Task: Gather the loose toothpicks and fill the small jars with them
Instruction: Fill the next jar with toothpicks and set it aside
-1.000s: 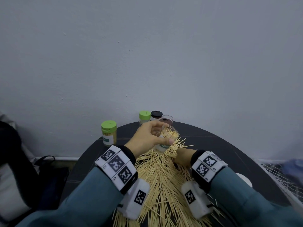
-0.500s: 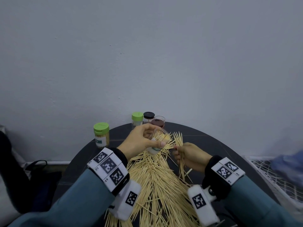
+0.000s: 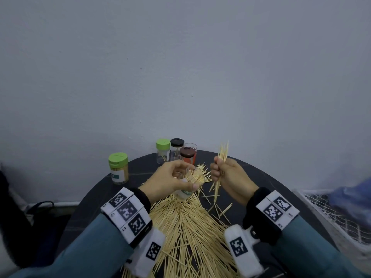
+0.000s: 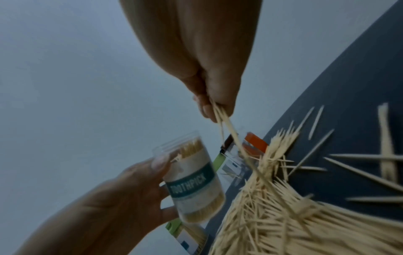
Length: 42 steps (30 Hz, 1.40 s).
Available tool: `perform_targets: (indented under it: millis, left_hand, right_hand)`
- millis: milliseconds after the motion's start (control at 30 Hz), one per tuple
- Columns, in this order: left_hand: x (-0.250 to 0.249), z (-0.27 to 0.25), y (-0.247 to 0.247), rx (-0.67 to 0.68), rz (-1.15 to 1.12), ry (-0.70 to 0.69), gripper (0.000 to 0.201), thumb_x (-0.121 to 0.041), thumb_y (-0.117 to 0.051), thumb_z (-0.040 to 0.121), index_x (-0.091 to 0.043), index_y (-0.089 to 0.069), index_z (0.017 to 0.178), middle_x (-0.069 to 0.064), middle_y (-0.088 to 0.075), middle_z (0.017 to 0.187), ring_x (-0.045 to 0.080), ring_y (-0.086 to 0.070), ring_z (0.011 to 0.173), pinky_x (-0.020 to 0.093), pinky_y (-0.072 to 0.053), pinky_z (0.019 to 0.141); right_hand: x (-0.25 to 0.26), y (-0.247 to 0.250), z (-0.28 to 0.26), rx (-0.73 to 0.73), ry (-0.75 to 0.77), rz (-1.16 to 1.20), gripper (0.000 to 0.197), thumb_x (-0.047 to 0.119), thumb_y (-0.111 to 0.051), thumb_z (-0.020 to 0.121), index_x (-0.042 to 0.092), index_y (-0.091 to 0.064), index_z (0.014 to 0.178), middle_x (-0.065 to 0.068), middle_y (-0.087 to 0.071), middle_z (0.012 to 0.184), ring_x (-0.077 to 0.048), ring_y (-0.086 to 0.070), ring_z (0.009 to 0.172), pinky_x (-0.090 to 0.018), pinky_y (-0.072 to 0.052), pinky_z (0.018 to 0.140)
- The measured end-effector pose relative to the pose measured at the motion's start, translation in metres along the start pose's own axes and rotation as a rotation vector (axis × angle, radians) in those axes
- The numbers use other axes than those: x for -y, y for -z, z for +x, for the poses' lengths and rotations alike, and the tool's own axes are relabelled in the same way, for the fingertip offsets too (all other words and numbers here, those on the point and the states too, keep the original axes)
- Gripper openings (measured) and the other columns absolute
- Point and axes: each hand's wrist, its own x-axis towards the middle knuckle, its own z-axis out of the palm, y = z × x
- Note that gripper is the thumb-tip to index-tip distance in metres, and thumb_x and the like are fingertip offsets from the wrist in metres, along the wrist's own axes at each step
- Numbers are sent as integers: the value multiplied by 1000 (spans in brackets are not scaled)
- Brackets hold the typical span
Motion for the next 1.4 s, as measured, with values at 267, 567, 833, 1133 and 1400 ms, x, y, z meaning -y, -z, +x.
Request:
perform_targets:
  millis: [267,567,833,1133,1400]
  left_hand:
    - [-1,-2,-5,72,34,30,52,-23,-80,72,-25,-59,119,-7,-55,124,4,-52,108,12,-40,78]
    - [-6,-6,-9,111,-101,0,49,-14,-78,73,-21,-59,118,-4,-61,120,6,-59,106,10,-46,81]
    - [-7,-7,-9,65,-152,-8,40,-15,-76,75,-27,-58,109,-9,-63,108,3,-58,100,10,-44,78]
    - [-6,-7,-8,36,-157,-13,46,-18,-76,74,-23,-59,116,-7,-63,116,9,-56,111,17,-43,89]
    - [-8,-8,-9,53,-167,-4,46,-20,-76,74,-24,-59,117,-13,-60,114,7,-55,110,18,-44,90]
  right_hand:
    - [27,-12,-3,-34,266,221,27,9,-22,103,13,-40,82,3,-35,64,-1,-36,47,-13,-34,47]
    - [-2,-28,-17,25,272,69,22,16,-26,102,11,-45,94,-1,-53,74,-5,-59,62,-18,-52,59]
    - [-9,-25,-19,62,266,-34,23,15,-27,102,12,-49,105,-1,-69,106,1,-65,94,-16,-52,74]
    - [-13,-26,-18,110,277,-23,21,13,-35,100,17,-54,91,-5,-66,117,-20,-57,116,-35,-49,96]
    - [-13,-21,-15,45,342,-91,34,25,-29,101,14,-58,89,-2,-68,113,-15,-57,115,-47,-36,108]
